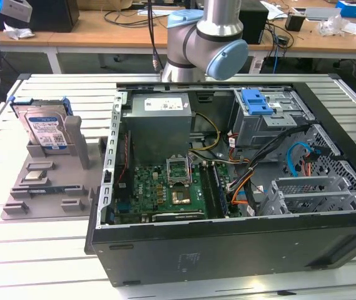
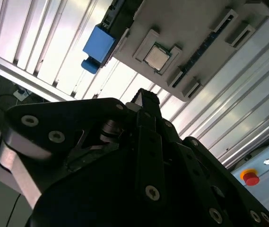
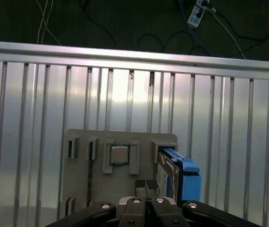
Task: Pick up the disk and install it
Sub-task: 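Pick up the disk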
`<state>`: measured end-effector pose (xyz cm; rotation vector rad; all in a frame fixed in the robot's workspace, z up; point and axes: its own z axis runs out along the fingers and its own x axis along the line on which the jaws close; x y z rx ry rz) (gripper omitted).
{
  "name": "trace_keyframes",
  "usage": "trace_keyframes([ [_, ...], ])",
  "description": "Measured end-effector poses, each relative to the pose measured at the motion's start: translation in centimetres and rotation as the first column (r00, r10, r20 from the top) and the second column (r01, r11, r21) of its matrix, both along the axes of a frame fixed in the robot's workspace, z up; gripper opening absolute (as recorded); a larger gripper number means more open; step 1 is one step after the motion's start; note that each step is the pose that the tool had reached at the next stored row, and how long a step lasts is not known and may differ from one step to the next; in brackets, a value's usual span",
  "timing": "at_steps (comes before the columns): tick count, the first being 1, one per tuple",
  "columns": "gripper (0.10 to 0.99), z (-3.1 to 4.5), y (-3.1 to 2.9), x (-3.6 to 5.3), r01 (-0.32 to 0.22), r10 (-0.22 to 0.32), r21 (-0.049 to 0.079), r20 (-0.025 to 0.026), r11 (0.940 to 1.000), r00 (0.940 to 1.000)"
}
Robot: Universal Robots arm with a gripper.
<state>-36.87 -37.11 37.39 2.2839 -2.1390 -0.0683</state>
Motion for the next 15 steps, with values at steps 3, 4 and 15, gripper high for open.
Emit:
trace_keyframes([
  [3,0.106,0.00,0.00,0.00,-0.017,0.017,0.000,0.0000,0.9999,0.9999],
  [4,0.106,0.00,0.00,0.00,-0.019,0.019,0.000,0.0000,0.9998,0.9998],
  [15,0.106,-0.15,0.01,0.00,0.149,-0.149,0.000,0.0002,0.9888,0.9888],
])
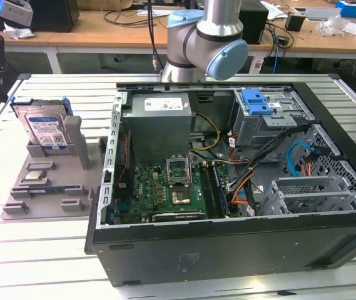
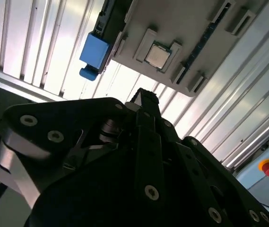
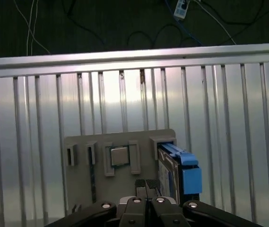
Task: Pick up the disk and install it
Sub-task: 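Pick up the disk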
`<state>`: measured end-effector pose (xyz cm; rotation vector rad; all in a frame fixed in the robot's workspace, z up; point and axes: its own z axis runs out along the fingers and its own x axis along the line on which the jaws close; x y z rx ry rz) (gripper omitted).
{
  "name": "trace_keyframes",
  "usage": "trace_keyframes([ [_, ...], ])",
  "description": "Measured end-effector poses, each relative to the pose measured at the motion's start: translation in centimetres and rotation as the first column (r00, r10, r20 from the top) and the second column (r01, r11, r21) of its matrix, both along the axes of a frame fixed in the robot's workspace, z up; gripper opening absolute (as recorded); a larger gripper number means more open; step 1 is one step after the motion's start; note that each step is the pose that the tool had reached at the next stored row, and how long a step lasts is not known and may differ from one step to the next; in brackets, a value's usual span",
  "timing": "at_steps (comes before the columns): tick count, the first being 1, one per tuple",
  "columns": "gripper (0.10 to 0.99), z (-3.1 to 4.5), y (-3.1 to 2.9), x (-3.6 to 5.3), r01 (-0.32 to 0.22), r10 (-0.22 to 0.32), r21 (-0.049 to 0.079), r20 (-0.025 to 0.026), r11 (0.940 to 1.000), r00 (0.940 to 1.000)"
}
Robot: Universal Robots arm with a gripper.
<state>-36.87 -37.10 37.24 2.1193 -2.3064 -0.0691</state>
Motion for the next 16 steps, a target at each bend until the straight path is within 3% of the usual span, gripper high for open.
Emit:
trace_keyframes([
  [4,0.106,-0.01,0.00,0.00,0.032,-0.032,0.000,0.0000,0.9995,0.9995],
  [14,0.114,-0.01,0.00,0.00,0.034,-0.034,0.000,-0.0001,0.9994,0.9994],
  [16,0.235,-0.01,0.00,0.00,0.034,-0.034,0.000,0.0000,0.9994,0.9994],
])
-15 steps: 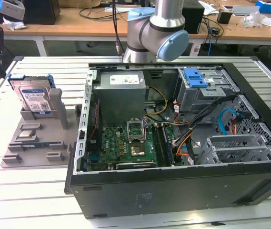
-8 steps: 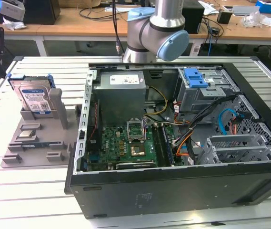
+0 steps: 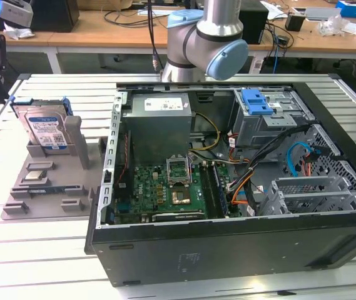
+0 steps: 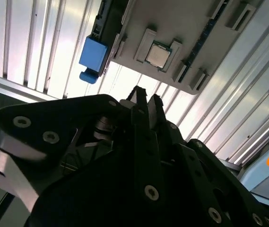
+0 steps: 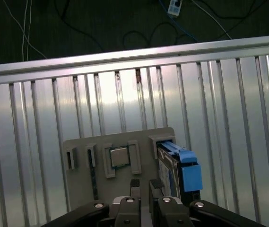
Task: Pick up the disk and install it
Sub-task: 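Pick up the disk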
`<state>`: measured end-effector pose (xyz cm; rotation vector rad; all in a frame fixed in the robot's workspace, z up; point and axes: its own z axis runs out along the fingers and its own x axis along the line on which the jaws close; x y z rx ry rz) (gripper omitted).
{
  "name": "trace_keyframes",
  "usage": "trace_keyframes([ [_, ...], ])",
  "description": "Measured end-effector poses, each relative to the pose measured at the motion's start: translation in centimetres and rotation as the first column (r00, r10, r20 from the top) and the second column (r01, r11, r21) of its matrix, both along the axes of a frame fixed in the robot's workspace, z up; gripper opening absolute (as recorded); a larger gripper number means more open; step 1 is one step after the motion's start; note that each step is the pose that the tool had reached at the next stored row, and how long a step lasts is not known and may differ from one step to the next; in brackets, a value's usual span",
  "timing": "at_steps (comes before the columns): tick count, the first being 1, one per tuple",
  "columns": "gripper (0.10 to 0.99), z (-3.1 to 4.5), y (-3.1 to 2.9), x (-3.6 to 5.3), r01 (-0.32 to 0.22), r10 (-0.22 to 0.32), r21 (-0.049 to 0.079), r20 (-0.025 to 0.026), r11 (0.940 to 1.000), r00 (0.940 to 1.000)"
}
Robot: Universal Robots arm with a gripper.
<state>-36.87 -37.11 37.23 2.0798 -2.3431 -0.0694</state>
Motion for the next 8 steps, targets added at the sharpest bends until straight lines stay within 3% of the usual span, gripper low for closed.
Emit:
trace_keyframes([
  [1,0.235,0.00,0.00,0.00,0.000,0.000,0.000,-0.0001,1.0000,1.0000],
  [2,0.302,0.00,0.00,0.00,0.000,0.000,0.000,-0.0001,1.0000,1.0000],
  [8,0.302,0.00,0.00,0.00,0.000,0.000,0.000,-0.0001,1.0000,1.0000],
])
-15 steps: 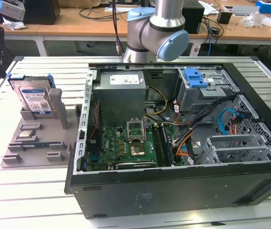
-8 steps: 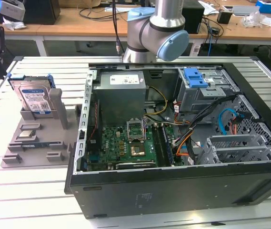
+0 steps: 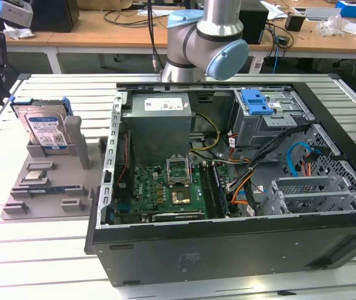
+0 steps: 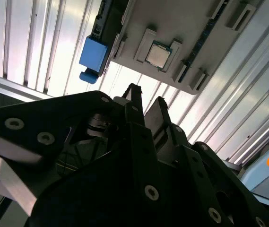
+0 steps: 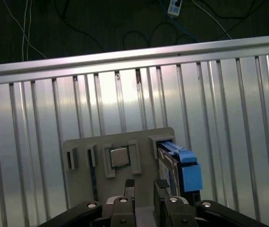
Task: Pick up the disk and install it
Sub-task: 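Pick up the disk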
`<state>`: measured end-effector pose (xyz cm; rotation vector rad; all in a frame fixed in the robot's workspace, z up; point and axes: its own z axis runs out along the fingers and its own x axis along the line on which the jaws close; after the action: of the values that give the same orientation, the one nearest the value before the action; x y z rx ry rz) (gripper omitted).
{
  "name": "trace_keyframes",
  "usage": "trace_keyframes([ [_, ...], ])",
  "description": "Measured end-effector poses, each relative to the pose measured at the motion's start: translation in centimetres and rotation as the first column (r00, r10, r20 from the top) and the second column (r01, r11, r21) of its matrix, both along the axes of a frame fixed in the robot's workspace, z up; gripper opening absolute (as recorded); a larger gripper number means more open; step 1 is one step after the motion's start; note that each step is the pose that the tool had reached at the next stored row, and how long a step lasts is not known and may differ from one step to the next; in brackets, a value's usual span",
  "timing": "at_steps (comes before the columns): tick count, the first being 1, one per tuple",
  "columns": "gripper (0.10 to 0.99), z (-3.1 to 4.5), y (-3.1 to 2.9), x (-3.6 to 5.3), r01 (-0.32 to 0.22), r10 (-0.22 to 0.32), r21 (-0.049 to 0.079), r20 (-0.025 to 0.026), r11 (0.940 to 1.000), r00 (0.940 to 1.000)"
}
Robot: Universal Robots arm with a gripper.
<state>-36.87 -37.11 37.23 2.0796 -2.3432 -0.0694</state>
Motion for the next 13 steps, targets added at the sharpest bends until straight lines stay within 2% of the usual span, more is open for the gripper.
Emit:
trace_keyframes([
  [4,0.302,0.00,0.04,0.00,0.000,0.000,0.000,0.0000,1.0000,1.0000],
  [11,0.302,-0.10,2.01,0.40,-0.025,0.025,-0.001,0.0000,0.9997,0.9997],
  [13,0.302,-0.14,2.38,0.52,-0.031,0.031,-0.001,-0.0001,0.9995,0.9995],
])
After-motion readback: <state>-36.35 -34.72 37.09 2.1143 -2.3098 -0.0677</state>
